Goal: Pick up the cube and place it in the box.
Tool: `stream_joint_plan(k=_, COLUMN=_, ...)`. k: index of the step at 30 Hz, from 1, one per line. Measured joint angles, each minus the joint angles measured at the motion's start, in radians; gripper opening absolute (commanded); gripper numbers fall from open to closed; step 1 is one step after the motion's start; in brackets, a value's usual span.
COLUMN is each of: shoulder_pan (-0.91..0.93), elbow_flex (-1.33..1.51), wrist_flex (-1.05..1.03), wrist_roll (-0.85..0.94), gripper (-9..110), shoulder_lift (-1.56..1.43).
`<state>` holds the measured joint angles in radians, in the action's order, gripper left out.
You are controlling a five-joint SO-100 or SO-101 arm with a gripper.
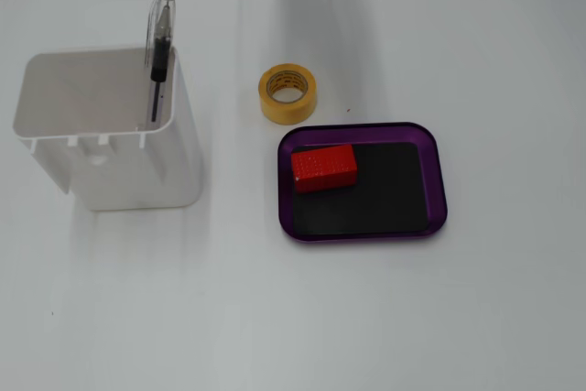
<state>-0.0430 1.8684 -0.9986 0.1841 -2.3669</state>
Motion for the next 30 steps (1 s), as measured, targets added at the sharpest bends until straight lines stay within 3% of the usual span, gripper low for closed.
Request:
stream_joint_plan(k=15, shoulder_pan=-0.005, elbow_flex=0.902, wrist_flex=-0.095, wrist_roll=-0.006, gripper=15, shoulder_lift=-0.973)
stream_joint_plan(k=23, shoulder_pan=-0.011, elbow_flex=1.189, wrist_flex=-0.100, wrist_roll=-0.012, gripper=14, shoulder_lift=-0.989)
stream_joint_plan(k=28, shoulder_pan=-0.011, elbow_flex=1.201, wrist_flex=-0.132, wrist_roll=-0.104, gripper=-1, shoulder_lift=-0.989)
stream_joint_plan(k=30, shoulder_pan=-0.011, elbow_flex=1.201, wrist_flex=-0.137, wrist_roll=-0.153, gripper=0, shoulder_lift=-0.989)
